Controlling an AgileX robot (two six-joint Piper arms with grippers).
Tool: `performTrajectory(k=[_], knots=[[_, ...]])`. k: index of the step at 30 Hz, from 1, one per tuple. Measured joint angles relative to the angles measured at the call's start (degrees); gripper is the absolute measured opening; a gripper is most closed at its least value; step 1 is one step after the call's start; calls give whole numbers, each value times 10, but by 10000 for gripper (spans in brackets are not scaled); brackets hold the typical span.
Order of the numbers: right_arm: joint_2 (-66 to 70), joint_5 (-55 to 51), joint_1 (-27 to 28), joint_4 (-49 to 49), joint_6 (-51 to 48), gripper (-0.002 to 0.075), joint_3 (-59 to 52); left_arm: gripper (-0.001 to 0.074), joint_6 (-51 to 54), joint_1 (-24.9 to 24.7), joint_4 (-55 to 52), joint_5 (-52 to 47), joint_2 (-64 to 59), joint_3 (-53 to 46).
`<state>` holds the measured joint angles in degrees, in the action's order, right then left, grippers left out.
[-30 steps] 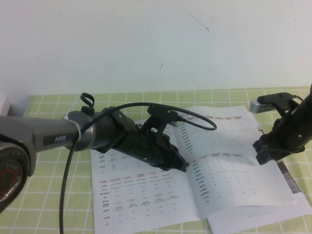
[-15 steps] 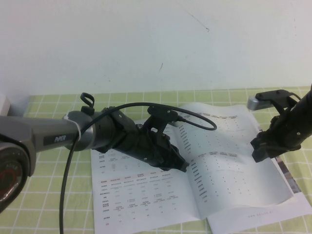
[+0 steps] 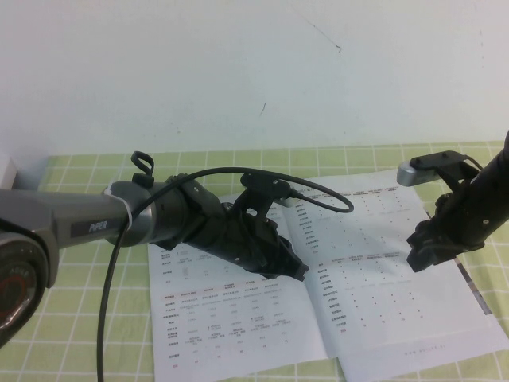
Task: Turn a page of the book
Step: Open the closed book
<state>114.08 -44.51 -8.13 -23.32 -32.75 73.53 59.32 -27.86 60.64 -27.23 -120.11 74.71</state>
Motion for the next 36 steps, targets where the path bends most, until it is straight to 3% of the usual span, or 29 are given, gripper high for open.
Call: performTrajectory(k=[7, 19, 36], knots=[[0, 2, 0, -1, -7, 322, 0, -4, 0, 0, 0, -1, 0, 0], [0, 40, 0, 99, 59, 321, 0, -4, -2, 0, 0, -2, 0, 1], [17, 67, 0, 102, 67, 321, 1, -4, -2, 0, -1, -3, 0, 2]])
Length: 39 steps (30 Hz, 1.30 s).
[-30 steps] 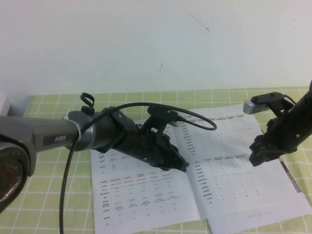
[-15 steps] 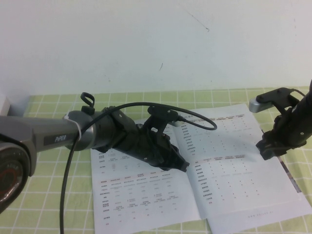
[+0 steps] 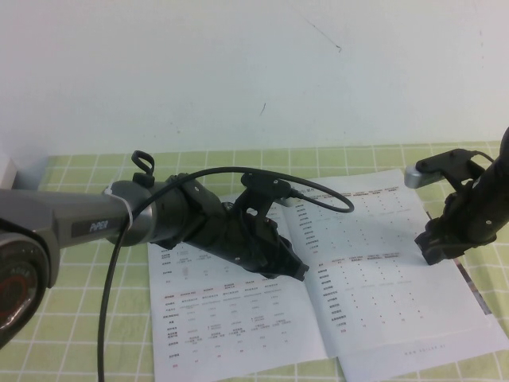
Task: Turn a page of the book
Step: Open the closed book
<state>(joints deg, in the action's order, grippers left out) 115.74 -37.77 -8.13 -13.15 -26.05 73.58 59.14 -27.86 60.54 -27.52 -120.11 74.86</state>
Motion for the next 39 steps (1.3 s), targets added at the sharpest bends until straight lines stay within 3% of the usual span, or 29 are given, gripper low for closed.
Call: performTrajectory(k=[20, 39], knots=[[1, -1, 0, -6, 41, 321, 1, -4, 1, 0, 0, -1, 0, 1], [6, -8, 0, -153, -49, 321, 1, -4, 1, 0, 0, -1, 0, 1]])
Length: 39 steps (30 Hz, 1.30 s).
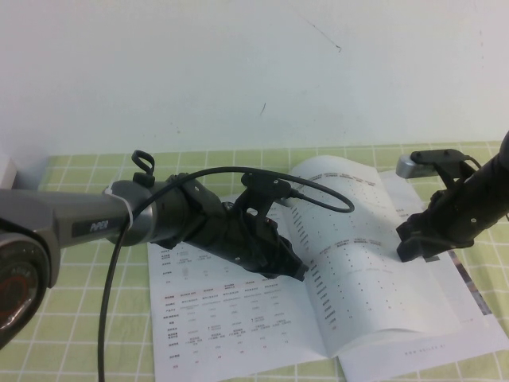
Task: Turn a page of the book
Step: Open the closed book
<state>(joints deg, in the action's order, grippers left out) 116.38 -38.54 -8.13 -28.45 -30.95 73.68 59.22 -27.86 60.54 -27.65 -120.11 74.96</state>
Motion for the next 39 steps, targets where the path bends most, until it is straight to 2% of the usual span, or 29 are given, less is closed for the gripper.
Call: performTrajectory(k=[16, 22, 26, 29, 33, 39], knots=[[0, -21, 0, -101, -84, 321, 0, -4, -2, 0, 0, 0, 0, 0], [0, -24, 0, -102, -86, 321, 0, -4, -2, 0, 0, 0, 0, 0], [0, -24, 0, -53, -81, 318, 0, -4, -2, 0, 0, 0, 0, 0], [-2, -26, 0, 16, -45, 282, 0, -4, -2, 0, 0, 0, 0, 0], [-20, -47, 0, 113, 10, 195, 14, -4, -2, 0, 0, 0, 0, 0], [-98, -107, 0, 158, 16, 48, 26, -4, -2, 0, -1, 0, 0, 0]])
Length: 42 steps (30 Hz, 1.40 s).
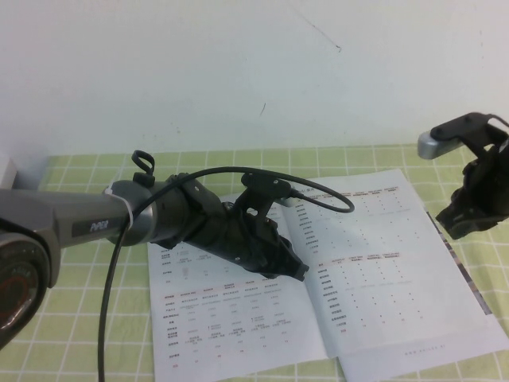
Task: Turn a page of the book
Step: Open the closed book
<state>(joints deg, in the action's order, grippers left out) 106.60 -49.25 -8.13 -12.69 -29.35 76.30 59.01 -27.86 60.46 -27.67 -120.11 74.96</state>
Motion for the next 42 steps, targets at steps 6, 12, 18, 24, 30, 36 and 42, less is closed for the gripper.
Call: performTrajectory(k=[6, 12, 18, 24, 30, 36, 42], knots=[[-54, 23, -2, 55, 16, 3, -64, -4, 3, 0, 0, -1, 0, 0], [-9, 88, -2, 34, 44, 1, -91, -4, 3, 0, 0, -1, 0, 0], [24, 125, -2, 6, 52, 195, -67, -4, 3, 0, 0, -1, 0, 0], [43, 163, -2, -1, 65, 396, -66, -4, 3, 0, 0, -1, 0, 0], [62, 172, -2, -5, 79, 410, -66, -4, 3, 0, 0, -1, 0, 0], [70, 182, -2, -19, 81, 411, -66, -4, 1, 0, 0, -1, 0, 0], [70, 184, -2, -26, 81, 408, -66, -4, 1, 0, 0, -1, 0, 0]])
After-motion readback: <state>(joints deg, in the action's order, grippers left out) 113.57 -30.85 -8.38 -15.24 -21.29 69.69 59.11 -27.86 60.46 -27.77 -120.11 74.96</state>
